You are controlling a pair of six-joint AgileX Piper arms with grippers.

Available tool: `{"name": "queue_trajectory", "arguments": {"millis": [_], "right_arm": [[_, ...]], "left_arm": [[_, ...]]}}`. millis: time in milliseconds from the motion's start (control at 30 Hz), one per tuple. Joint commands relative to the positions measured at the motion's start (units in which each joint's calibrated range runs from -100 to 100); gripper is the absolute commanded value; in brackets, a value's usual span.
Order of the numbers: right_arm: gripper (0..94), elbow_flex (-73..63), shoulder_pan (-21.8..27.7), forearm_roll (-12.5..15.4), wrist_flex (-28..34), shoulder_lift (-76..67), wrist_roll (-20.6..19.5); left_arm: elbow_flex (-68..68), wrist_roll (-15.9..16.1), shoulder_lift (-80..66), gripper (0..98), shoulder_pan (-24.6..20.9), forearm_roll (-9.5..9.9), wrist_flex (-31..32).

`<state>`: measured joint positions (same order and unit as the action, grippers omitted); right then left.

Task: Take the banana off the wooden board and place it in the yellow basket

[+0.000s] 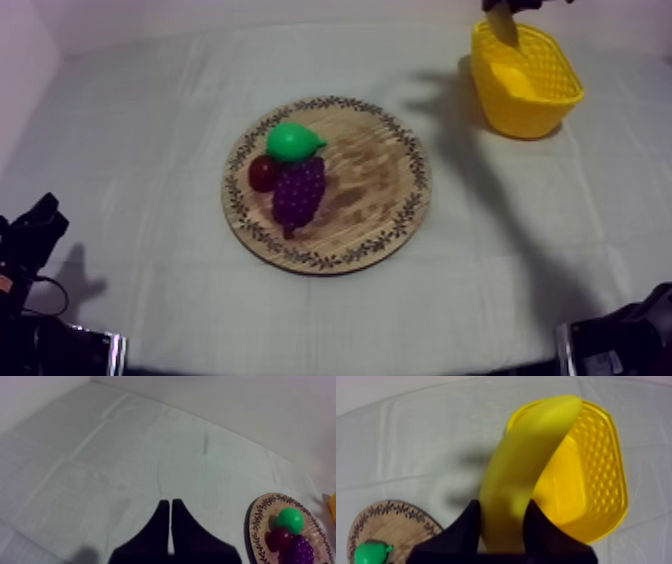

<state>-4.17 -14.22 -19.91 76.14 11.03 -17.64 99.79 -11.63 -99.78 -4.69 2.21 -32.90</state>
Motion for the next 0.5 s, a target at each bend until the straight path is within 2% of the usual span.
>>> {"name": "queue_trajectory", "arguments": {"millis": [0,467], "right_arm": [[9.6,-1.28,1.18,-0.11,-0.07,1.06,0.0],[9.0,-4.67,5.51,-1.3,-0.55,8.43,0.49]], "left_arm": [[-0.01,-0.01,-0.05,0.1,0.02,-0.03,0.0],[-0.01,-0.02,-0.05,0.1,0.02,-0.03,0.0]]}}
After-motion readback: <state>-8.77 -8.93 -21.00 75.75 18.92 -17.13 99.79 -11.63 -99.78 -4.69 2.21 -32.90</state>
